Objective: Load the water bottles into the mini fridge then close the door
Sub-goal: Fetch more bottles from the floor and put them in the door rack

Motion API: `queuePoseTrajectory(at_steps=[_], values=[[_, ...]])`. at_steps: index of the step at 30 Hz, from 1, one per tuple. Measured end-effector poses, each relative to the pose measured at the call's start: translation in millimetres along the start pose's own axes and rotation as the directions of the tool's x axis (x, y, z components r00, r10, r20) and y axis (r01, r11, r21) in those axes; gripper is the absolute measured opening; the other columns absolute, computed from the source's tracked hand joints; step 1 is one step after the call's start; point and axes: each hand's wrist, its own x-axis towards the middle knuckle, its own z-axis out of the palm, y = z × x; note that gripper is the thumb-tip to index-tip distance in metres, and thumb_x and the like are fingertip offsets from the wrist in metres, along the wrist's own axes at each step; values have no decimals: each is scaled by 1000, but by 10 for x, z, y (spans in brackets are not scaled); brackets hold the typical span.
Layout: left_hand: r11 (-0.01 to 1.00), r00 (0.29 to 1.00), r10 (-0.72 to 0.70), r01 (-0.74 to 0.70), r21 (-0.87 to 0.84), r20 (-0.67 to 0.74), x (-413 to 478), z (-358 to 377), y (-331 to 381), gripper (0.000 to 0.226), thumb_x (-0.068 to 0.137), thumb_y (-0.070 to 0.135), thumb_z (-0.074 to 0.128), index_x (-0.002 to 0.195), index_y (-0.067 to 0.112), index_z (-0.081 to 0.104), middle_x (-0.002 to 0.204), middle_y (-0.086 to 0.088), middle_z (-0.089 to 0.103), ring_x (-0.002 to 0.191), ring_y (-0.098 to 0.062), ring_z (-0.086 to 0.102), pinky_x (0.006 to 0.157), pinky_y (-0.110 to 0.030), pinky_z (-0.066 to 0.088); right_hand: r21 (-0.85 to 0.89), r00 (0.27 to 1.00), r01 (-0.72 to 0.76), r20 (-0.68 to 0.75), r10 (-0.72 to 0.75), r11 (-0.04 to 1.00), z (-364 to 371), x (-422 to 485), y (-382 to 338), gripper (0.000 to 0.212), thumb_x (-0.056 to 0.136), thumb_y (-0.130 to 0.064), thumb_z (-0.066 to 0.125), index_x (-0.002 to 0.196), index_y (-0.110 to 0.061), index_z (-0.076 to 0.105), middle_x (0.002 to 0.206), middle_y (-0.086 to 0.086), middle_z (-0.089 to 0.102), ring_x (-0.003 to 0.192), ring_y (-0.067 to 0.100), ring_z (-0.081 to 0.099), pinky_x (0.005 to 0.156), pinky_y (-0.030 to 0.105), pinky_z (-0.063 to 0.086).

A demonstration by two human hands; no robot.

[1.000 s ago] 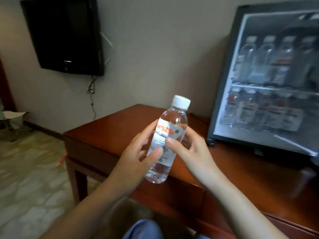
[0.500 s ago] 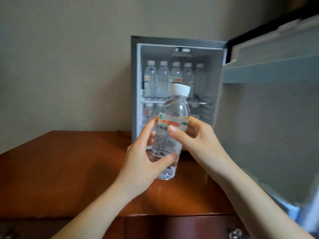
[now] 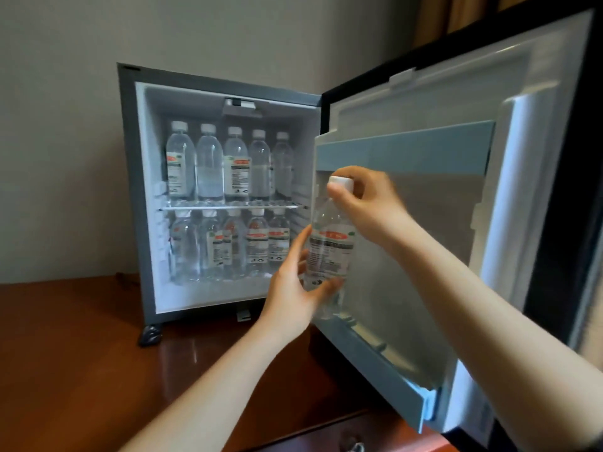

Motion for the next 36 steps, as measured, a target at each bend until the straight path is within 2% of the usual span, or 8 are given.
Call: queuePoseTrajectory(at_steps=[3,7,11,15,19,24,27,36], values=[[1000,1000,-26,26,14,4,160,86,-92,81,77,23,74,140,43,26,112,30,48,108,0,51,95,-28,44,-171,997,45,-54,-55,984,60,20,83,23,84,-38,60,101,-25,66,91,-1,69,88,21,63,80,37,52],[994,1000,-17,20,110,-24,395,160,-267,73,79,23,73,138,39,34,135,11,46,123,-12,47,104,-41,42,-294,990,128,-17,-139,947,103,9,262,25,87,-36,63,106,-21,61,98,3,70,92,28,64,79,35,48],[980,999,-48,49,193,-13,507,281,-413,72,82,18,70,142,30,32,138,3,39,121,-9,45,101,-21,33,-312,990,135,2,-142,940,118,53,546,27,85,-34,65,107,-17,61,97,8,71,91,31,64,77,36,48],[972,999,-7,16,235,-41,536,398,-492,71,85,19,67,145,25,29,139,4,33,116,3,33,96,-7,22,-286,992,114,-25,-126,951,100,151,670,25,85,-32,65,104,-17,62,94,7,71,85,27,64,73,34,48],[964,998,10,9,267,-68,537,523,-536,70,90,20,61,147,22,22,146,1,29,122,2,28,102,-15,22,-231,996,92,10,-93,969,62,248,714,18,86,-26,66,96,-12,61,82,3,62,69,16,55,60,22,41],[954,997,0,22,298,-76,506,659,-569,89,83,20,68,149,28,9,151,-1,20,139,-15,24,113,-32,25,-198,994,105,10,-106,974,22,247,777,19,86,-25,66,96,-9,62,81,1,61,74,19,57,68,32,46],[911,992,11,41,410,-124,513,710,-575,92,83,20,69,149,33,6,157,0,5,145,-19,9,117,-39,16,-198,992,125,14,-125,972,-41,238,825,25,87,-25,66,101,-5,63,85,3,63,78,21,61,73,37,50],[910,998,39,-15,415,-51,518,937,-591,99,88,15,60,146,27,-19,158,-1,-18,146,-19,-13,117,-34,1,-126,990,136,54,-130,983,-209,295,979,31,77,-34,64,91,-6,63,77,8,63,70,18,57,68,42,49]])
